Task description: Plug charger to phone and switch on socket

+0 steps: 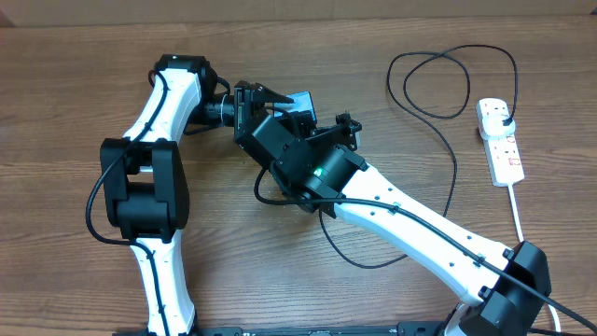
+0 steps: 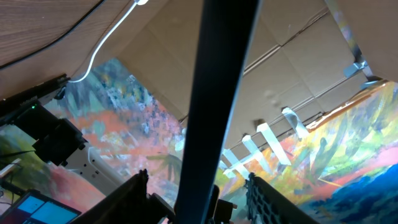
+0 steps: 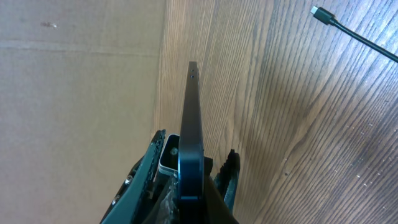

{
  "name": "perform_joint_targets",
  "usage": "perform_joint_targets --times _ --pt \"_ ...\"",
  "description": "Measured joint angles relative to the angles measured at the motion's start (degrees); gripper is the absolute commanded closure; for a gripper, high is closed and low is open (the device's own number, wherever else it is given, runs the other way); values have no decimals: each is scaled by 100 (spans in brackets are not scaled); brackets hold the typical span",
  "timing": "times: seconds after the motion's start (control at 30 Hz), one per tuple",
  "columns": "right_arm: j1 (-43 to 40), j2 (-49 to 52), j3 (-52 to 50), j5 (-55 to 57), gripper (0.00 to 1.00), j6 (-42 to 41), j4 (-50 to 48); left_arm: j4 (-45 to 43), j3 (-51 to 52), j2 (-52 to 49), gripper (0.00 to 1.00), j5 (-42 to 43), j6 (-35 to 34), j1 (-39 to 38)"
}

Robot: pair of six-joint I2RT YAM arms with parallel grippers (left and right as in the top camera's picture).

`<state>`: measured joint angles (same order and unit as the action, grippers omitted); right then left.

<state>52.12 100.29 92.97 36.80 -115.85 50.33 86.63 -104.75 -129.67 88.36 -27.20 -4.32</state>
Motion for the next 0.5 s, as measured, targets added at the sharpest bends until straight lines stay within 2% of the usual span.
perform_joint_targets --times 0.1,0.17,0.27,0.4,0.5 --pt "0 15 0 2 96 -2 -20 0 0 0 55 0 -11 0" --pt "0 28 -2 -11 96 -2 -17 0 0 0 62 0 -35 0" --pt "0 31 0 -39 96 0 -22 7 0 0 63 0 -74 0" --pt "0 33 -2 -66 94 -2 -111 11 0 0 74 0 -111 0" --pt "0 35 -2 -96 94 -2 -151 11 0 0 76 0 -120 0"
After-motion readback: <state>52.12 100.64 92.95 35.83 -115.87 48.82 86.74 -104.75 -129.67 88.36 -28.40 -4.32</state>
